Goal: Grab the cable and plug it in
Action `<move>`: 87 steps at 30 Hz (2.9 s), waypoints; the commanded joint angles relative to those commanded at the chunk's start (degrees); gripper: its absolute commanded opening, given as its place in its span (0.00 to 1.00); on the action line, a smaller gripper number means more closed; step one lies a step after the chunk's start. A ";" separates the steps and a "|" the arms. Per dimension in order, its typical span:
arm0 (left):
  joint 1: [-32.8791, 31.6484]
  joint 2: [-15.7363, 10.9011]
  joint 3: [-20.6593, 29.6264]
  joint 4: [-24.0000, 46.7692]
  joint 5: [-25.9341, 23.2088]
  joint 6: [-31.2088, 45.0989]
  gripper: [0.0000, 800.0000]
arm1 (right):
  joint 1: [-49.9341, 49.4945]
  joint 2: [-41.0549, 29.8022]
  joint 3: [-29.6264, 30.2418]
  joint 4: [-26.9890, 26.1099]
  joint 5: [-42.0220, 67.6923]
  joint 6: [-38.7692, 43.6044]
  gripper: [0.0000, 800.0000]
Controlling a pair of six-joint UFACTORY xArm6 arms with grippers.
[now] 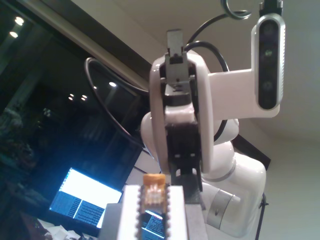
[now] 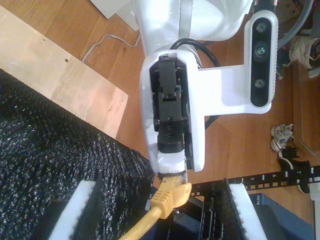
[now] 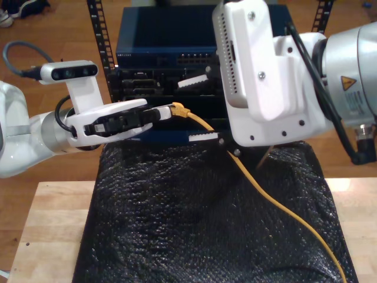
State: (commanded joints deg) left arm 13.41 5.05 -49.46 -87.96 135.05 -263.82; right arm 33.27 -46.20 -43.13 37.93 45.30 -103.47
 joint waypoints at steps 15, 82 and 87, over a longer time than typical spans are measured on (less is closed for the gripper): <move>-0.18 0.00 0.35 0.09 1.05 -0.09 0.02 | 2.73 0.00 1.85 -0.26 -4.31 -1.32 0.73; -0.35 0.00 0.35 0.35 2.64 -2.81 0.02 | 4.22 0.00 3.69 -0.35 -10.64 -1.14 0.31; -0.35 0.00 0.35 0.35 2.55 -2.81 0.02 | 4.22 0.00 3.69 -0.26 -10.64 -1.14 0.28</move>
State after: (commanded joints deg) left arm 13.05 5.05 -49.11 -87.60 137.60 -266.64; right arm 37.49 -46.20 -39.44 37.67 34.66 -104.62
